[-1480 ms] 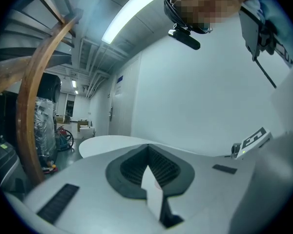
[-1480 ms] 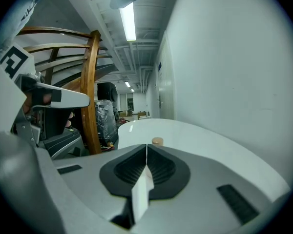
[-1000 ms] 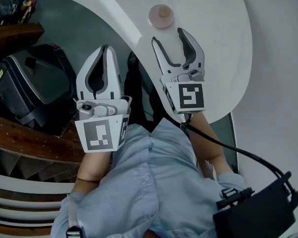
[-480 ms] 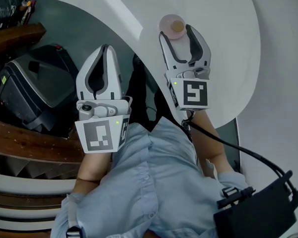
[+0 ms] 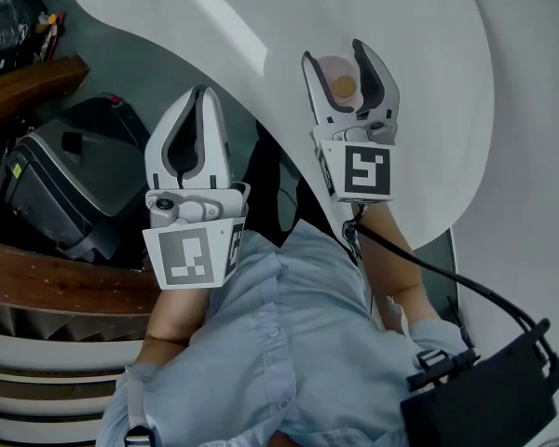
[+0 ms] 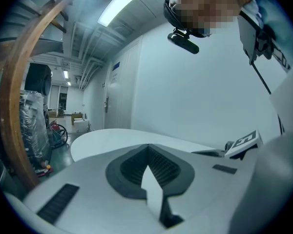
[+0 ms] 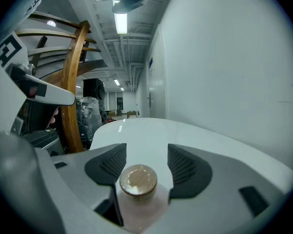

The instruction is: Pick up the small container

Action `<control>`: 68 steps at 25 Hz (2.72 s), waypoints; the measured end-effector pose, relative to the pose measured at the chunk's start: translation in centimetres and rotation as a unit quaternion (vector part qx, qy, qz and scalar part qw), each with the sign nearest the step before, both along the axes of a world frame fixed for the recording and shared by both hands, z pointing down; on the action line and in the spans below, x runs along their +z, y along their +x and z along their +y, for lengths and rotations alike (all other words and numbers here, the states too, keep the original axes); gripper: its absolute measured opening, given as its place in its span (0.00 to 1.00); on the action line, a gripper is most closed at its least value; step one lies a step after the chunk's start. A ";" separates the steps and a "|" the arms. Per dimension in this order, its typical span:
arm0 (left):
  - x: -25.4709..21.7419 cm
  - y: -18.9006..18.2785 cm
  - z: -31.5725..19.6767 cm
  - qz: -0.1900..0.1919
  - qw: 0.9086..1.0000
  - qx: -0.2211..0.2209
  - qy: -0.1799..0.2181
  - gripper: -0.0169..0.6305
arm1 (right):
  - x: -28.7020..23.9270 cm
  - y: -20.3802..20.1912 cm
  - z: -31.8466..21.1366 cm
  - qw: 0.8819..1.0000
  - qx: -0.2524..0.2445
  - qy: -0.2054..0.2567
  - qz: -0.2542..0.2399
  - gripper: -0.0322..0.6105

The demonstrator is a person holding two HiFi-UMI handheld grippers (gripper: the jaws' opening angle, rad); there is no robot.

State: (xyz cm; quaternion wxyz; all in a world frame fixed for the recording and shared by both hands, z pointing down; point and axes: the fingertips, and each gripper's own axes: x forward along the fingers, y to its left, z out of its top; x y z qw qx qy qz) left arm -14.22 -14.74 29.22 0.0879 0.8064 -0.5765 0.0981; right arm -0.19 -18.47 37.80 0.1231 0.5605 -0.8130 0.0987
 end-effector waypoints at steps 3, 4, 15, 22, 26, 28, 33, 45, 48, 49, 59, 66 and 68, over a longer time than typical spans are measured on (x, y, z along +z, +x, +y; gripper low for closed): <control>-0.1 -0.2 -0.4 0.001 1.000 0.002 -0.001 0.02 | -0.1 -0.1 -0.4 1.000 0.005 0.000 0.002 0.46; -0.1 -0.3 -0.4 0.001 1.000 0.003 -0.002 0.02 | -0.1 -0.1 -0.5 1.000 0.006 0.000 0.004 0.46; 0.1 -0.2 -0.4 0.006 1.000 0.002 -0.002 0.02 | -1.4 -0.4 -1.0 0.999 0.022 0.033 0.002 0.29; 0.2 0.1 -0.1 0.006 1.000 0.001 -0.001 0.03 | -2.3 -0.7 -0.9 0.998 0.028 0.050 0.006 0.18; 0.3 0.3 0.1 0.005 1.000 0.001 0.002 0.02 | -2.9 -1.0 -0.8 0.997 0.026 0.070 0.013 0.08; 0.3 0.4 0.2 0.005 1.000 0.000 0.003 0.03 | -2.2 -1.4 -0.8 0.997 0.012 0.067 0.030 0.09; 0.2 0.4 0.4 0.005 1.000 -0.001 0.003 0.03 | -2.0 -1.6 -0.9 0.997 0.000 0.067 0.037 0.12; 0.5 0.4 0.7 0.006 1.000 0.000 -0.003 0.03 | -1.0 -1.0 -0.5 0.999 0.007 0.045 0.031 0.22; 0.6 0.6 0.9 0.006 1.000 0.002 -0.006 0.03 | -1.0 -1.2 -0.4 0.999 0.002 0.044 0.032 0.22; 0.6 0.7 0.9 0.006 1.000 0.003 -0.007 0.03 | -1.0 -1.2 -0.4 0.998 0.000 0.044 0.034 0.22; 0.2 0.3 0.7 0.005 1.000 0.000 -0.001 0.03 | -1.7 -1.6 -0.9 0.997 -0.001 0.064 0.040 0.22; 0.3 0.0 0.7 0.004 1.000 -0.002 -0.004 0.02 | -1.8 -1.8 -1.0 0.995 -0.010 0.074 0.061 0.21; 0.3 -0.2 0.5 0.004 1.000 -0.003 -0.004 0.03 | -1.5 -2.3 -1.0 0.989 -0.041 0.068 0.122 0.16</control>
